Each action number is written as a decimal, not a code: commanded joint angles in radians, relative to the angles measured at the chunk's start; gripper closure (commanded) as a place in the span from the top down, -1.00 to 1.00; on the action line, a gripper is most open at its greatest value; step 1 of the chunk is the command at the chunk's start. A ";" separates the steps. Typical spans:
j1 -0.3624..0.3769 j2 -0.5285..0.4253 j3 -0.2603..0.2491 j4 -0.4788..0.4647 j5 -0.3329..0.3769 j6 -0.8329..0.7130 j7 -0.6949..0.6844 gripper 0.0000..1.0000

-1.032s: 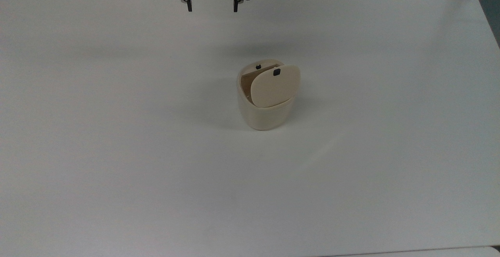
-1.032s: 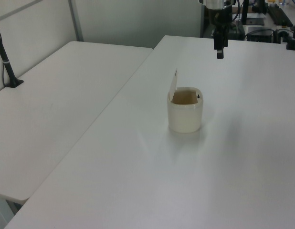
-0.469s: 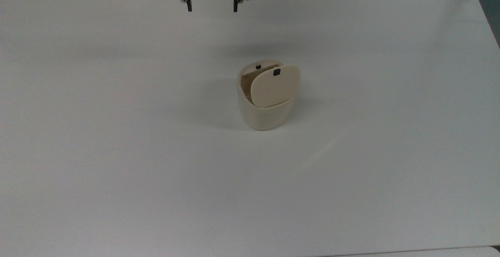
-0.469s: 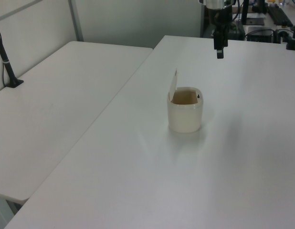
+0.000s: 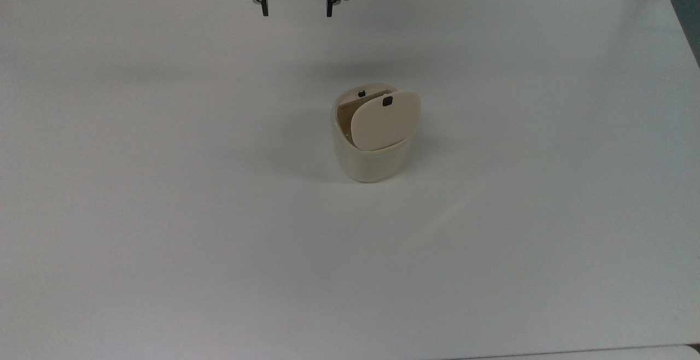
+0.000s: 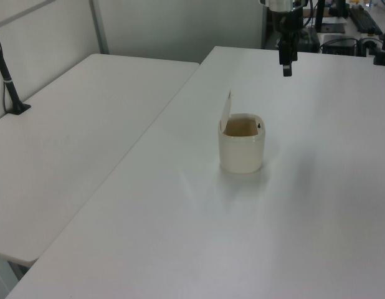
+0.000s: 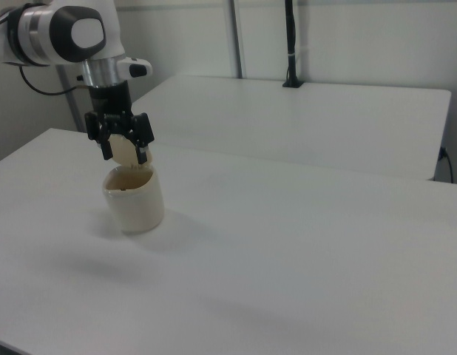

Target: Open the trash bin

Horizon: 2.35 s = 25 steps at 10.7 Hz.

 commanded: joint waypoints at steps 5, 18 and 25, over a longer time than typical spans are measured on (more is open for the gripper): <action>0.005 -0.017 -0.002 -0.006 -0.003 -0.026 0.014 1.00; 0.008 -0.017 -0.002 -0.006 -0.003 -0.044 0.014 1.00; 0.003 -0.017 -0.004 -0.003 -0.003 -0.062 0.014 1.00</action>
